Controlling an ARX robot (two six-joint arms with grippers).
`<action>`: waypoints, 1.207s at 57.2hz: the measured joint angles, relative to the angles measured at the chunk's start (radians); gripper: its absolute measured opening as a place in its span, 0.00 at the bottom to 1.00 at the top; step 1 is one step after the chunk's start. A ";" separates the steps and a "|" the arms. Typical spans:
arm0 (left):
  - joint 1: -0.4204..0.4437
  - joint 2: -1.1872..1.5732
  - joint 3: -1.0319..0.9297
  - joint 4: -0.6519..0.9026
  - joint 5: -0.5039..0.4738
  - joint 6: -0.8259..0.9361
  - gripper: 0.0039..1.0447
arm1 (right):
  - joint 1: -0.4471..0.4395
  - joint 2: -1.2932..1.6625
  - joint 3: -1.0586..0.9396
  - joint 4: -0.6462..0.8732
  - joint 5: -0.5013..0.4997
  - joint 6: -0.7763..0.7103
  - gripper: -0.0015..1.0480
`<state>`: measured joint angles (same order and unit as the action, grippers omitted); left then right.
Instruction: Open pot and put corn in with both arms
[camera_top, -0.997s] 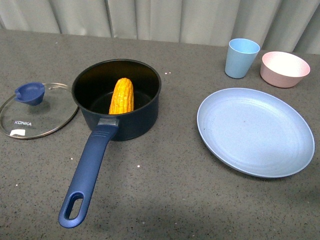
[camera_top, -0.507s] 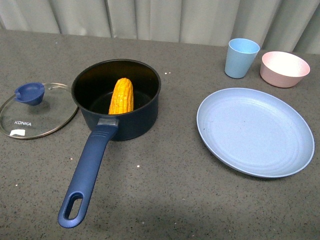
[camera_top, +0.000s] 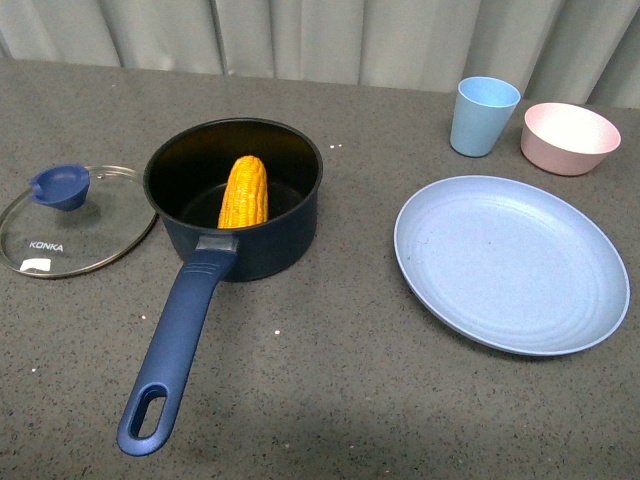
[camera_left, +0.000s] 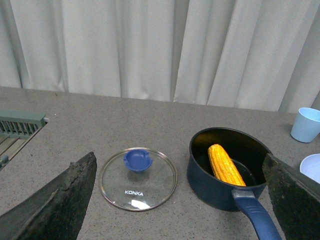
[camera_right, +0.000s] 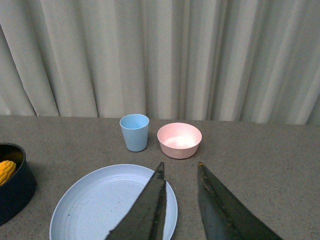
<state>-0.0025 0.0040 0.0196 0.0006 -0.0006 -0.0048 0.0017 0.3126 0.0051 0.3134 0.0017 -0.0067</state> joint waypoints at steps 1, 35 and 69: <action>0.000 0.000 0.000 0.000 0.000 0.000 0.94 | 0.000 -0.008 0.000 -0.007 0.000 0.000 0.12; 0.000 0.000 0.000 0.000 -0.001 0.000 0.94 | 0.000 -0.303 0.001 -0.307 -0.002 0.001 0.01; 0.000 -0.001 0.000 0.000 0.000 0.000 0.94 | 0.000 -0.309 0.001 -0.312 -0.003 0.000 0.55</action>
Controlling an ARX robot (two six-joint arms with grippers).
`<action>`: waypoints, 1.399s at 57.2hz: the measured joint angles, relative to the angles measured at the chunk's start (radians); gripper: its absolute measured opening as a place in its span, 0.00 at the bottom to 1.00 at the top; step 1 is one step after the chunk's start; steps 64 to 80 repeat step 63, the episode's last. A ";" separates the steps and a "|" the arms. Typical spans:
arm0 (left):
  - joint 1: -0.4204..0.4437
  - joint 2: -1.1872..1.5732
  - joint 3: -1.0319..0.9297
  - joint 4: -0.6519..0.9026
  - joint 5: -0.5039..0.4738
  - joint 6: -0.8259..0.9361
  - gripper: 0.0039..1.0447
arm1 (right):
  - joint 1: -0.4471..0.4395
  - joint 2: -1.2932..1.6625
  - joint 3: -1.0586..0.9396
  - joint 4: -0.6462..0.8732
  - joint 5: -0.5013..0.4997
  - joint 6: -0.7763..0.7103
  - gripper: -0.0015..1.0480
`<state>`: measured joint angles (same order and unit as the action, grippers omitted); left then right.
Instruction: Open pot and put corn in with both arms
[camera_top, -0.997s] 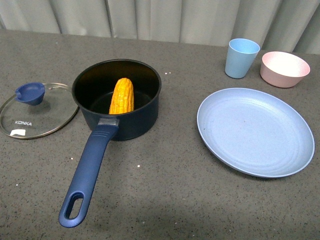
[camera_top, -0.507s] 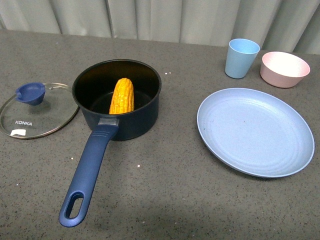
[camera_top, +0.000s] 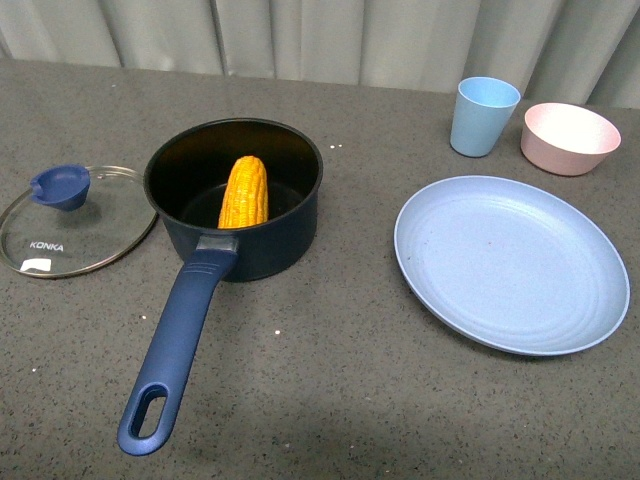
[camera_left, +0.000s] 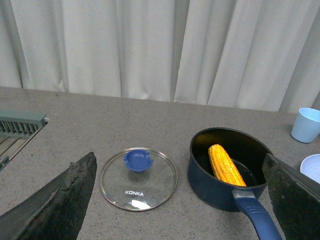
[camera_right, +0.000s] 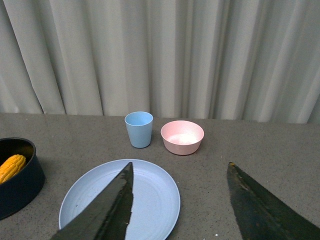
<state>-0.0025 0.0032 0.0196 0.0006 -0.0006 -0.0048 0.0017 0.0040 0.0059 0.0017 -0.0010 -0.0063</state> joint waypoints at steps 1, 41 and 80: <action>0.000 0.000 0.000 0.000 0.000 0.000 0.94 | 0.000 0.000 0.000 0.000 0.000 0.000 0.58; 0.000 0.000 0.000 0.000 0.000 0.000 0.94 | 0.000 0.000 0.000 0.000 0.000 0.003 0.91; 0.000 0.000 0.000 0.000 0.000 0.000 0.94 | 0.000 0.000 0.000 0.000 0.000 0.003 0.91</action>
